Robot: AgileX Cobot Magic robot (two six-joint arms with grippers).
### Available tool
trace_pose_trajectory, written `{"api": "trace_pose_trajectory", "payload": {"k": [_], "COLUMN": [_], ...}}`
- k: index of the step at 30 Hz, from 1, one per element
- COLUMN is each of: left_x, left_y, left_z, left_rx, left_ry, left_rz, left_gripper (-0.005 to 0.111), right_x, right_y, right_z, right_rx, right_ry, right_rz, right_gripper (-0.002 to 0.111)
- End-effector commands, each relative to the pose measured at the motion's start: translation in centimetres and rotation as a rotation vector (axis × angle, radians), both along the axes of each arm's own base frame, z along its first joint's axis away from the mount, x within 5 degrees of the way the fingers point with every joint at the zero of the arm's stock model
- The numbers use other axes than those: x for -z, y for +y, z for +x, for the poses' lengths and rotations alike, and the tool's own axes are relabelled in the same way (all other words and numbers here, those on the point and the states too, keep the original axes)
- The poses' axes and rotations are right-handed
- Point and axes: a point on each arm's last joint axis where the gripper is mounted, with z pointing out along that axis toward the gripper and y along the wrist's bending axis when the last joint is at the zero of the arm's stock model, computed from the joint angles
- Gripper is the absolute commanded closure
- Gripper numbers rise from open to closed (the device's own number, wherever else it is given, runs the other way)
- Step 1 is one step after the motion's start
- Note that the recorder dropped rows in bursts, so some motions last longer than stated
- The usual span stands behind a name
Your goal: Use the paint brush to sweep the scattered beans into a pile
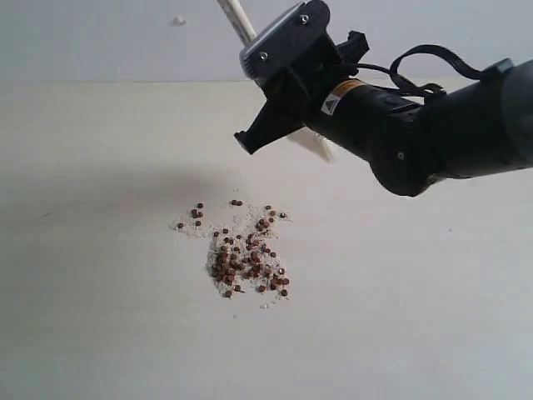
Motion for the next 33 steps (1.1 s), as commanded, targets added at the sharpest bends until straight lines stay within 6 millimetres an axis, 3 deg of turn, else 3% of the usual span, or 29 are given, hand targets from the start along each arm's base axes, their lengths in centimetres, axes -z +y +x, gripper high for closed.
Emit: {"api": "trace_pose_trajectory", "payload": {"k": [1,12,18,24,33], "left_x": [0.1,0.1,0.1,0.1,0.1], "left_y": [0.0,0.0,0.0,0.0,0.0], "left_z": [0.0,0.0,0.0,0.0,0.0], "left_rx": [0.005,0.005,0.005,0.005,0.005], "left_ry": [-0.005,-0.005,-0.005,-0.005,-0.005], "left_rz": [-0.006,-0.006,-0.006,-0.006,-0.006], "left_gripper": [0.107,0.107,0.107,0.107,0.107], "right_x": [2.5,6.2,8.2,8.9,8.7], "right_y": [-0.1,0.6,0.6,0.9,2.4], "right_z": [0.4,0.9,0.9,0.5,-1.2], "right_rx": [-0.117,-0.142,-0.133,-0.154,-0.376], "right_ry": [0.044,0.029,0.109,0.174,0.284], "right_rz": [-0.052,-0.017,-0.017,0.018,0.131], "right_gripper": [0.108,0.108,0.108,0.108,0.108]}}
